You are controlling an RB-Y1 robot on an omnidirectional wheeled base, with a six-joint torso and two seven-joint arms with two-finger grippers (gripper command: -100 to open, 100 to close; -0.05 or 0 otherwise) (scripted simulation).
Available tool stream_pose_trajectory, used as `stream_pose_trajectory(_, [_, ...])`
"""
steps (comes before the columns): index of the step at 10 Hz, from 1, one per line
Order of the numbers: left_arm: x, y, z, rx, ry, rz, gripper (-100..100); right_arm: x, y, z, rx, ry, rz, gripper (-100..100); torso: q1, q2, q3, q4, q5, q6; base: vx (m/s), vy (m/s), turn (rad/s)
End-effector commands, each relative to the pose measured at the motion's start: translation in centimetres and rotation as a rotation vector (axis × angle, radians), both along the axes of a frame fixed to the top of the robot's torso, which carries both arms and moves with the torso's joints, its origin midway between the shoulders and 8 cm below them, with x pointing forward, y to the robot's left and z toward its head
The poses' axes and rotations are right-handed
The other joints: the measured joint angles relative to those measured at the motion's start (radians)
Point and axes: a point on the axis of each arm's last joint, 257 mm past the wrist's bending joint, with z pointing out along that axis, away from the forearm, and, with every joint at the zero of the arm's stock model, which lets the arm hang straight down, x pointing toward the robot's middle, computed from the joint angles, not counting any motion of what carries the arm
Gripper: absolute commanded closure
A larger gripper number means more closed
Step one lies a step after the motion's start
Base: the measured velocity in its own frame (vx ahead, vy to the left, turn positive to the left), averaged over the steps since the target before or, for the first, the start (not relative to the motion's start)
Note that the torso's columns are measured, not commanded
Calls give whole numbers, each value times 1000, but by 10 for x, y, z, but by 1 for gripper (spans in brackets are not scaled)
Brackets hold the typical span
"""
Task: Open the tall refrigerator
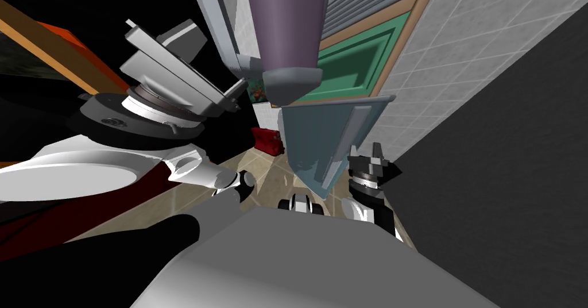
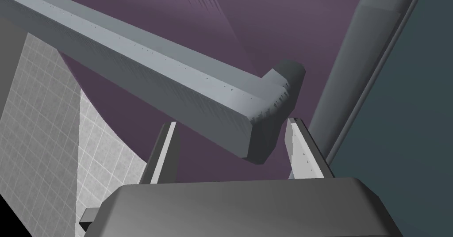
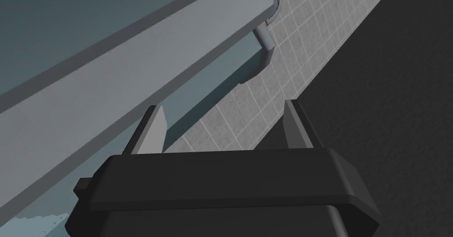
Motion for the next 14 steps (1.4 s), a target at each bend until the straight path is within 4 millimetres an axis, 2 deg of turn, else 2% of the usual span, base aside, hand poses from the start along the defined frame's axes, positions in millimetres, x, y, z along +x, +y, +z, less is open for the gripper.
stream_pose_trajectory(1, [-9,3,2,-16,-5,-46,100,0,0,0,0,0,0,0,-3,0,0,-1,-1,1,16,62,-9])
stream_pose_trajectory(2, [-13,10,4,-28,0,-67,100,0,0,0,0,1,-1,0,-9,1,0,0,-3,0,56,102,64])
stream_pose_trajectory(3, [-19,6,3,-21,-2,-94,100,0,0,0,0,1,-1,0,-6,-1,-1,0,-3,0,68,105,37])
stream_pose_trajectory(4, [-22,16,6,-35,2,-104,100,0,0,0,0,1,-1,0,-6,-1,-1,-1,-3,1,88,142,58])
stream_pose_trajectory(5, [-29,11,5,-27,-1,-139,100,0,0,0,0,1,-1,0,-2,-2,-2,-1,-1,1,65,133,30])
stream_pose_trajectory(6, [-32,21,7,-41,2,-145,100,0,0,0,0,1,-1,0,-3,-2,-2,-2,-2,1,78,163,58])
stream_pose_trajectory(8, [-42,15,6,-30,-2,-192,100,0,0,0,0,1,-1,0,-7,-3,-2,-3,-3,2,58,88,14])
stream_pose_trajectory(9, [-47,24,8,-42,-1,-205,100,0,0,0,0,1,-1,0,-14,-1,-1,-2,-6,3,81,66,56])
stream_pose_trajectory(10, [-54,19,7,-33,-5,-240,100,0,0,0,0,1,-1,0,-13,-1,-1,-1,-7,2,77,86,39])
stream_pose_trajectory(11, [-46,19,13,-22,1,-226,-100,0,0,0,0,1,-1,0,-12,0,-1,-1,-7,3,-9,53,13])
stream_pose_trajectory(14, [-35,23,33,-31,0,-226,-100,0,0,0,0,0,-1,0,-4,18,20,4,1,-1,-35,-2,-1])
